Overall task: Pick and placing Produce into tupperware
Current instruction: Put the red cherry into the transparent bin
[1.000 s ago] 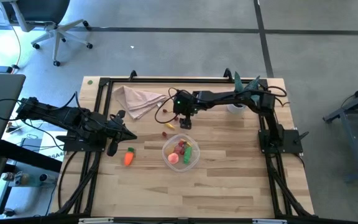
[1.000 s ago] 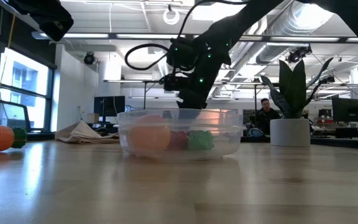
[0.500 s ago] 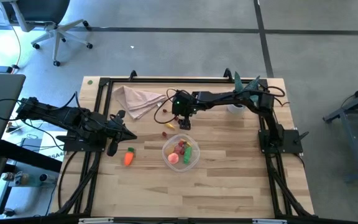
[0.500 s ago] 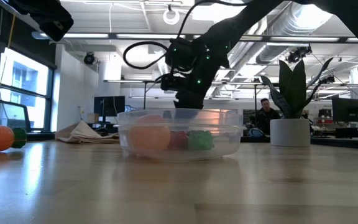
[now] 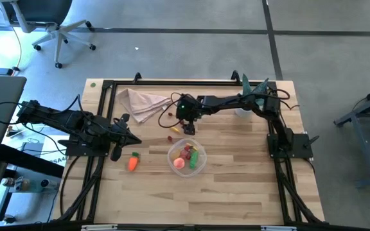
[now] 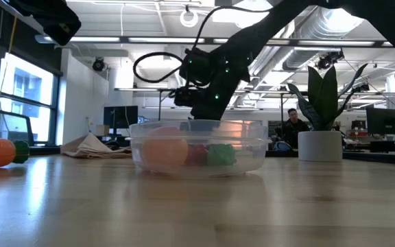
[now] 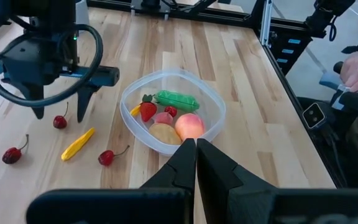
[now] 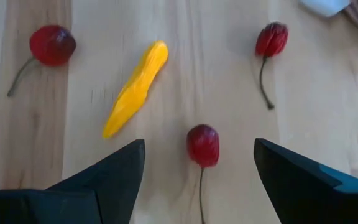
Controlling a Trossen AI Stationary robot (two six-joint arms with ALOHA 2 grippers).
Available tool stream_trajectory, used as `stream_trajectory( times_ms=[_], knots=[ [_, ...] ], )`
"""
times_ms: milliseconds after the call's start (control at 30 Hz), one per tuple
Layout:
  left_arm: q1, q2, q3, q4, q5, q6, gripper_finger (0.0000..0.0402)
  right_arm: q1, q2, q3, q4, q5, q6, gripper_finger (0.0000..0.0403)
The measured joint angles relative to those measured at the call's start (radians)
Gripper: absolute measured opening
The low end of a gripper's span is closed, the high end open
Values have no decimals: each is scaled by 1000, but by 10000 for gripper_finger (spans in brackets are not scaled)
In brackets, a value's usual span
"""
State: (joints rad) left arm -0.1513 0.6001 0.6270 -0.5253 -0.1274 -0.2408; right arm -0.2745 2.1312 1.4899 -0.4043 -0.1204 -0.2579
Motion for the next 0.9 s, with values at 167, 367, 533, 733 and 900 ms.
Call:
stream_trajectory(
  times_ms=[167, 367, 533, 733, 900],
  knots=[
    [0, 0, 0, 0, 0, 0, 5, 0, 2, 0, 12, 0, -3, 293],
    [0, 0, 0, 0, 0, 0, 5, 0, 22, 1, 24, -2, -2, 276],
    [0, 0, 0, 0, 0, 0, 5, 0, 31, 1, 29, -4, 14, 258],
    [0, 0, 0, 0, 0, 0, 5, 0, 32, 1, 28, -3, 27, 255],
    [0, 0, 0, 0, 0, 0, 5, 0, 32, 1, 28, -3, 47, 250]
  ],
)
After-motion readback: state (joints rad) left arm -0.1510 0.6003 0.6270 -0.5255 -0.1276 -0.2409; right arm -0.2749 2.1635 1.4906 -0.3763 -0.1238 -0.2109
